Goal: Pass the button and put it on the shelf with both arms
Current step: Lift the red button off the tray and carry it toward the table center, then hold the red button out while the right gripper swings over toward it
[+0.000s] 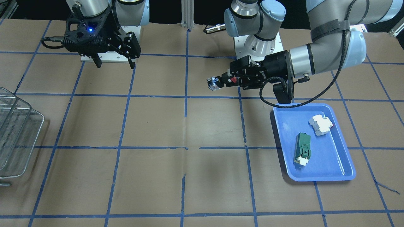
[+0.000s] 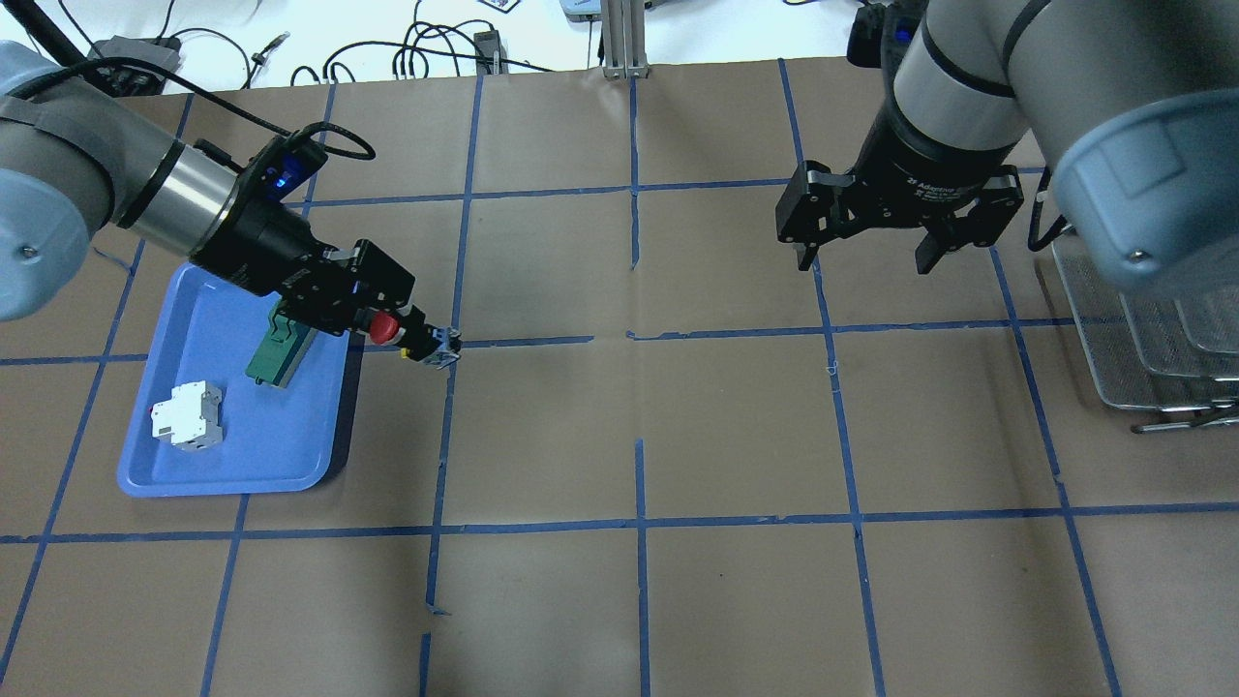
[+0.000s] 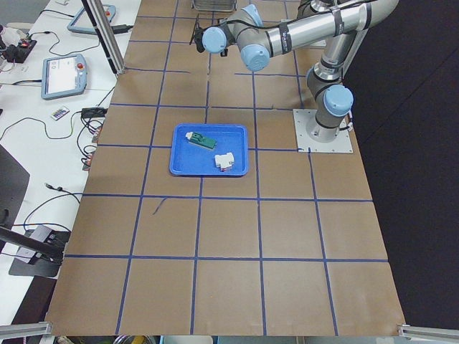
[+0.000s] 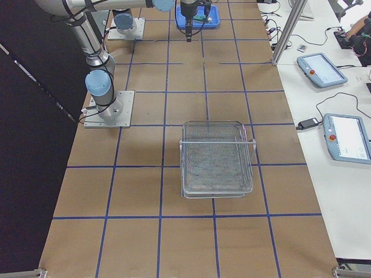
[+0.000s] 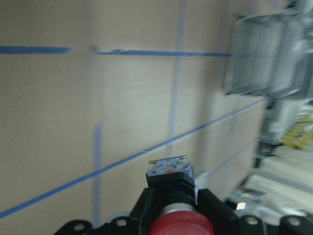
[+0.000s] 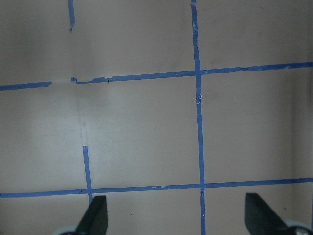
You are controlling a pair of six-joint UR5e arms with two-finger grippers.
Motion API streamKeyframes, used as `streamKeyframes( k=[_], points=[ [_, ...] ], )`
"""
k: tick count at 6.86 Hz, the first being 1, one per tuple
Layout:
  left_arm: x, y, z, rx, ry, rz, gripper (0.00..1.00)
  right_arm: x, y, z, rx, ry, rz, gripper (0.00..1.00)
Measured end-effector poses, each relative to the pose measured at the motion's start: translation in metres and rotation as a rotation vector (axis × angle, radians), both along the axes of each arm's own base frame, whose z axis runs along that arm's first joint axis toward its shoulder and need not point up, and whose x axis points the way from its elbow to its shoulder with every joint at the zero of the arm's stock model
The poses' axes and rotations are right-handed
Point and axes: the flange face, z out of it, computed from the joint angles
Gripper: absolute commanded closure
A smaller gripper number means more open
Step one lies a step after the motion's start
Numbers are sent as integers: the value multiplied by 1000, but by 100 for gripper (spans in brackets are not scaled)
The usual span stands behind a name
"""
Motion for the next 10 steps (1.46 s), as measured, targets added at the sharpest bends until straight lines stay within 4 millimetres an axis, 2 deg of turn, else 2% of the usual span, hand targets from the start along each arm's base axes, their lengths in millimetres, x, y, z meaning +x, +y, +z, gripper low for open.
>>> streamKeyframes(
  k=[2,4,6,8,9,10],
  points=[
    [-38,-2,16,54,170,72,100,-7,-5,3,-2,0,-7,0],
    [-58,-6,11,-9,217,60,100,-28,-11,3,25,-47,-44,0],
    [-62,-5,-3,-103,253,50,100,-70,-16,1,91,-203,-111,0],
    [-65,-8,0,-153,358,85,100,-113,-15,-10,169,-435,-138,0],
    [-66,-10,0,-154,406,104,100,-127,-12,-22,200,-552,-129,0],
    [-68,-10,-1,-149,436,116,100,-132,-7,-41,219,-696,-130,0]
  ],
)
